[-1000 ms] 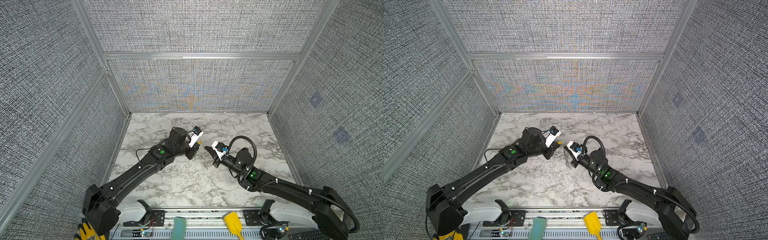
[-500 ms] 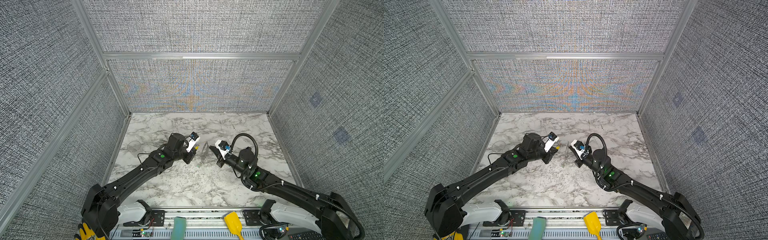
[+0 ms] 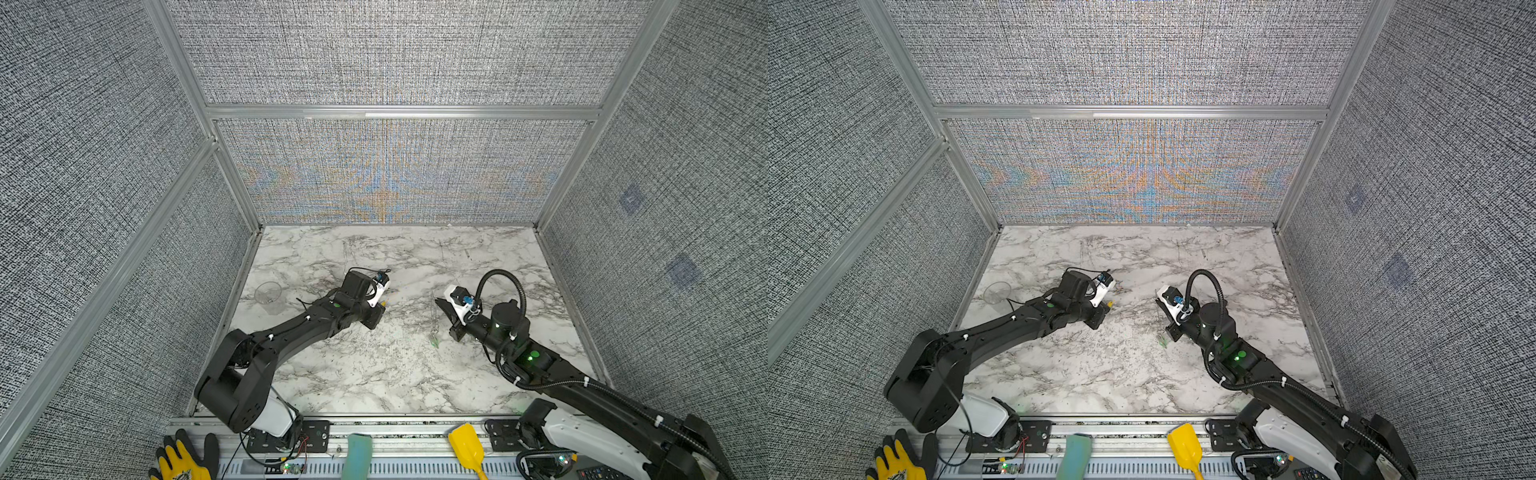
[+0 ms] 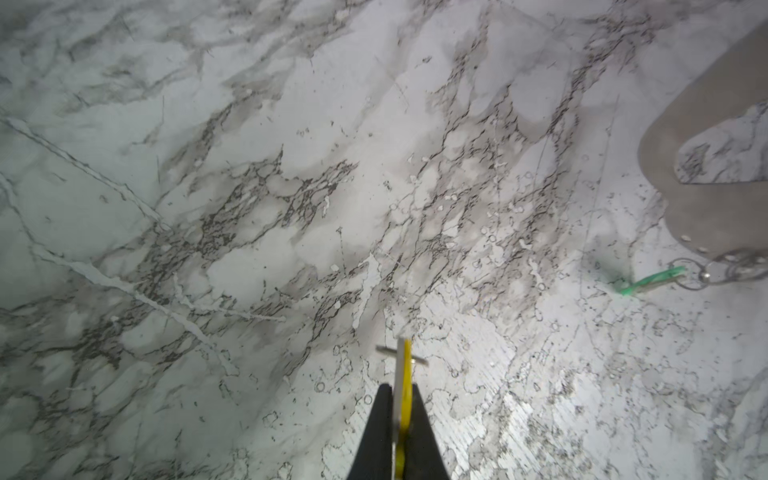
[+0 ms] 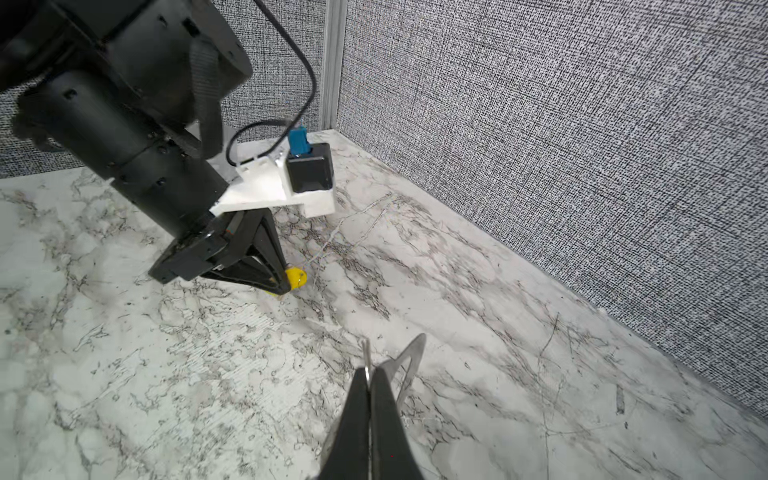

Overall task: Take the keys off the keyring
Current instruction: 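Drop the yellow-tagged key with the left gripper while the right holds the opener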

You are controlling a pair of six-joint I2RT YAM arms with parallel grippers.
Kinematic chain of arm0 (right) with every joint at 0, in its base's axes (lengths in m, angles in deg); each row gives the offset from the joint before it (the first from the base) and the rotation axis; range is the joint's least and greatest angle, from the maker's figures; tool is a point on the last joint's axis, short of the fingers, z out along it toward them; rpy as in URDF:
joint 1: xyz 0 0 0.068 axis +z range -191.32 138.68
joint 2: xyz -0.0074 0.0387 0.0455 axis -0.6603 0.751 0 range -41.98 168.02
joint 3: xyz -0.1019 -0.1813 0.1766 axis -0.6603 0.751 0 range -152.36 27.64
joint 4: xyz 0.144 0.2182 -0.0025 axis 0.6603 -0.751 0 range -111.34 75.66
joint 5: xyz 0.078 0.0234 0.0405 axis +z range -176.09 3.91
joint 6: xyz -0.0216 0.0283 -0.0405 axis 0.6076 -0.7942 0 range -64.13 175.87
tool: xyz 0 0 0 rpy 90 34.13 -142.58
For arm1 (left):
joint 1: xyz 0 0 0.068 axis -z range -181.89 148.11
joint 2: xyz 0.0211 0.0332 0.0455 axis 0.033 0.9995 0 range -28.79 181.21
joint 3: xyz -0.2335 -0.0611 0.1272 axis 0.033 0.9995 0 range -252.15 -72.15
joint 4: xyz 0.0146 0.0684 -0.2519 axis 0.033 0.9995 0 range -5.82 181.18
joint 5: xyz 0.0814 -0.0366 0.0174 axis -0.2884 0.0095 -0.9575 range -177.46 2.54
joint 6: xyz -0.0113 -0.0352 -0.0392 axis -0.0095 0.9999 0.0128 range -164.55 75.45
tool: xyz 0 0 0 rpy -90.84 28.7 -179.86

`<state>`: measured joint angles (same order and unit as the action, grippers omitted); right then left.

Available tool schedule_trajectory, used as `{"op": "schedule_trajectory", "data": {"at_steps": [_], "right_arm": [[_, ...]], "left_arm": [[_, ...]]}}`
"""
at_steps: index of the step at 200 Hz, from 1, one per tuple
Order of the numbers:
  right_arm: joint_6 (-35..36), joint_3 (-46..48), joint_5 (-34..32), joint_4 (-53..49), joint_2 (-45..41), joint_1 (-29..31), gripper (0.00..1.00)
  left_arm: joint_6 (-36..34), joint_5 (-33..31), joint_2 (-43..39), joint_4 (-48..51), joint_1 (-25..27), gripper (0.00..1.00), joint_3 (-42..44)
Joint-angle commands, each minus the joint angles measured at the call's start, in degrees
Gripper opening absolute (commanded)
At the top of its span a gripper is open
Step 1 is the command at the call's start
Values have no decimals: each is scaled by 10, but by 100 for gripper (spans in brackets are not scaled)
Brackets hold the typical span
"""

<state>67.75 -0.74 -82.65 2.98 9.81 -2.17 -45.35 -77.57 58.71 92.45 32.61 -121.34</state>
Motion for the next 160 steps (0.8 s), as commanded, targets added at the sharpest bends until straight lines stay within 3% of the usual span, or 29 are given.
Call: {"op": "schedule_trajectory", "data": {"at_steps": [1, 82, 160], "right_arm": [[2, 4, -1, -13, -6, -9, 0], [-15, 15, 24, -8, -5, -31, 0], [-18, 0, 70, -19, 39, -45, 0]], "left_arm": [[13, 8, 31, -36, -12, 0, -2], [34, 4, 151, 25, -55, 1, -68], [65, -26, 145, 10, -86, 19, -41]]}}
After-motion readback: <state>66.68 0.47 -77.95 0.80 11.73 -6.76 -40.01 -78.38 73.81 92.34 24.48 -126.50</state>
